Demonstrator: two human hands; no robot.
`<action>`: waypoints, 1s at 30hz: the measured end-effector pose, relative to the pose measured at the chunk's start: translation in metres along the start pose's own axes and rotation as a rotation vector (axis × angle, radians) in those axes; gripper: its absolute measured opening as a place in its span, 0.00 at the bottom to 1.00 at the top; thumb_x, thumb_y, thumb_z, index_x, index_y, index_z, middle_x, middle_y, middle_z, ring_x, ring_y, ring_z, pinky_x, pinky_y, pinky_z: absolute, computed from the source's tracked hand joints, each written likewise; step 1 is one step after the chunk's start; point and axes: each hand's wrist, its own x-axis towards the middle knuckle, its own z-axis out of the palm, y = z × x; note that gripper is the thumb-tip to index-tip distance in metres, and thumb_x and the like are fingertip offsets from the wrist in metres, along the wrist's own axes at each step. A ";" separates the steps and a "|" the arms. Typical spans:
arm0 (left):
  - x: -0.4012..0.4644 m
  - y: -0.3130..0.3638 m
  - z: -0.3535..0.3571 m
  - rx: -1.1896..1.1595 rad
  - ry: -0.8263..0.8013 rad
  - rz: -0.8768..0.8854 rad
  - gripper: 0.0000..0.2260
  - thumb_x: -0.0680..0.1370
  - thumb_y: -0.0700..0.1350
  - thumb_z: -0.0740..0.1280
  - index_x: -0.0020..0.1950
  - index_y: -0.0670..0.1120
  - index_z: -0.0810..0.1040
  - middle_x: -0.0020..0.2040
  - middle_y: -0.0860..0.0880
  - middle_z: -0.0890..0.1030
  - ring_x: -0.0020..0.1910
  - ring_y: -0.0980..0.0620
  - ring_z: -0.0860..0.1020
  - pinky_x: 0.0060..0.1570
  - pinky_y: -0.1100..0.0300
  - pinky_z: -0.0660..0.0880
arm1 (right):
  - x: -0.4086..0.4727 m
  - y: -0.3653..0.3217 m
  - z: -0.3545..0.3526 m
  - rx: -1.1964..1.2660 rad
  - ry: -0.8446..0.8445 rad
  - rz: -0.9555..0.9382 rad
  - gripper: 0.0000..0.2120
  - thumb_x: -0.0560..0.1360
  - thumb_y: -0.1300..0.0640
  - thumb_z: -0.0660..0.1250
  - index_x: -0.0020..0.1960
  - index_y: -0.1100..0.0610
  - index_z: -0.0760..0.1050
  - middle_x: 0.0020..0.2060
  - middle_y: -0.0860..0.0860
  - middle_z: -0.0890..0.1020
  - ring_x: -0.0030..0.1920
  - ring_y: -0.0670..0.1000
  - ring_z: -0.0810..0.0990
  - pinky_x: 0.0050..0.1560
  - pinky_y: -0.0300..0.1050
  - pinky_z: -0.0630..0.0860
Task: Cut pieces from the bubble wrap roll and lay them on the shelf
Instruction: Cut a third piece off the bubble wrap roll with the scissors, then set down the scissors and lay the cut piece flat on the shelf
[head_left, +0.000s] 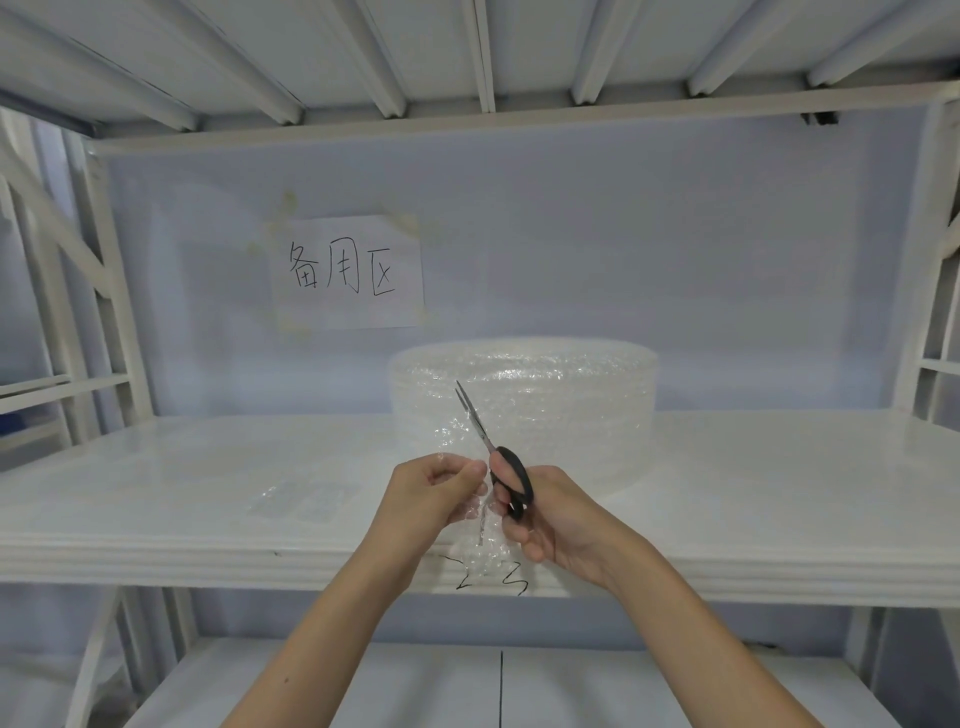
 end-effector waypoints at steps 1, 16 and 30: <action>-0.003 -0.001 0.002 0.000 -0.017 -0.001 0.07 0.78 0.42 0.68 0.44 0.40 0.83 0.34 0.49 0.83 0.32 0.56 0.78 0.37 0.65 0.77 | 0.001 0.000 0.000 0.000 0.003 0.001 0.21 0.66 0.39 0.70 0.35 0.57 0.71 0.32 0.50 0.73 0.22 0.46 0.68 0.17 0.35 0.65; -0.003 0.005 0.003 -0.268 0.099 -0.049 0.03 0.77 0.43 0.70 0.45 0.46 0.83 0.40 0.52 0.82 0.35 0.55 0.78 0.42 0.62 0.79 | -0.033 -0.025 -0.006 -0.101 0.280 -0.272 0.20 0.71 0.45 0.68 0.47 0.63 0.82 0.47 0.54 0.86 0.30 0.52 0.84 0.23 0.38 0.76; -0.006 0.019 0.030 -0.110 0.050 0.111 0.08 0.76 0.41 0.71 0.36 0.43 0.80 0.35 0.51 0.79 0.34 0.55 0.76 0.39 0.64 0.76 | -0.060 -0.002 -0.120 -1.137 0.946 0.199 0.19 0.74 0.46 0.63 0.32 0.59 0.69 0.33 0.56 0.75 0.37 0.60 0.75 0.33 0.46 0.67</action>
